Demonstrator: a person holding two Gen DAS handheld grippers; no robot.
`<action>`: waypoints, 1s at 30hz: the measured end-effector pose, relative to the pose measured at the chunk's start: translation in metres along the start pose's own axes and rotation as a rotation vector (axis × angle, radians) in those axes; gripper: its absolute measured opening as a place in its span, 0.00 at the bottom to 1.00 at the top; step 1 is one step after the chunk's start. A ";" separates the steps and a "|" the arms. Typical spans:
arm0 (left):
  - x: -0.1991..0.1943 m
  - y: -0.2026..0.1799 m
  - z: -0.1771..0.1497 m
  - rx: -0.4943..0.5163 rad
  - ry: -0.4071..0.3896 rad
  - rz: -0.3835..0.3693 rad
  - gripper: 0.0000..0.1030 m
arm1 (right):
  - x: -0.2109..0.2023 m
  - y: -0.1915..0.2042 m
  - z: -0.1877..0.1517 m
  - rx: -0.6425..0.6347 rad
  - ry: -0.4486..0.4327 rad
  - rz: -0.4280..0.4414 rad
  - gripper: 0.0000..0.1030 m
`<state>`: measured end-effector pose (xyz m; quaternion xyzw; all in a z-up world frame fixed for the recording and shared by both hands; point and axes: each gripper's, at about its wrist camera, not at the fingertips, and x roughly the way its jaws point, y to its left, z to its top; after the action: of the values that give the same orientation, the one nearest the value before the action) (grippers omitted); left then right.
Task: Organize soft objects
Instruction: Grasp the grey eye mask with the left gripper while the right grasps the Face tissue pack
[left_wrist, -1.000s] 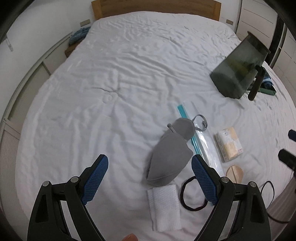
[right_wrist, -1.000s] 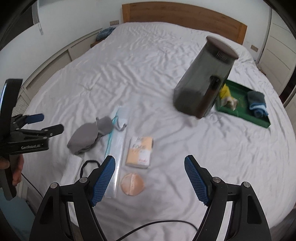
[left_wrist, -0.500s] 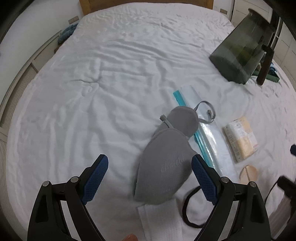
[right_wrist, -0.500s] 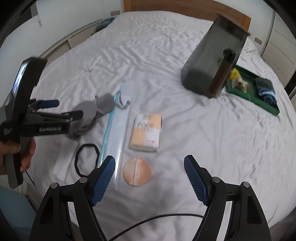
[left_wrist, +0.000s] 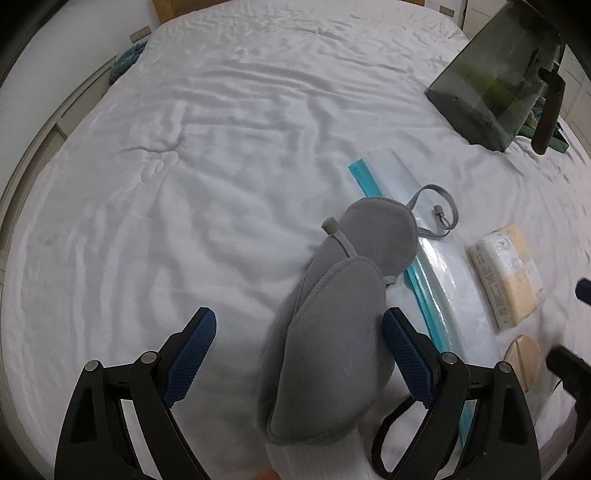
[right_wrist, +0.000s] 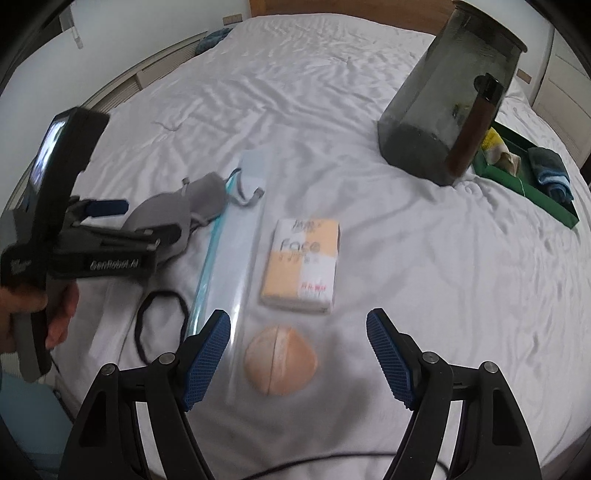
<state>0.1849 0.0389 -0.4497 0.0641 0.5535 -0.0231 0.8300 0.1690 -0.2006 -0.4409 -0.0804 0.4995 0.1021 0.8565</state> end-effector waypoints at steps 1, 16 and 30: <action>0.002 0.001 0.000 -0.003 0.004 -0.001 0.86 | 0.004 0.000 0.002 0.000 -0.002 0.001 0.74; 0.021 0.002 0.007 0.006 0.058 -0.013 0.86 | 0.068 -0.001 0.034 -0.019 0.047 -0.009 0.60; 0.036 -0.002 0.009 0.003 0.073 -0.014 0.87 | 0.107 0.000 0.043 -0.026 0.093 -0.001 0.61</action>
<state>0.2069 0.0367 -0.4796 0.0623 0.5839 -0.0275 0.8090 0.2565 -0.1802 -0.5129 -0.0964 0.5373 0.1044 0.8313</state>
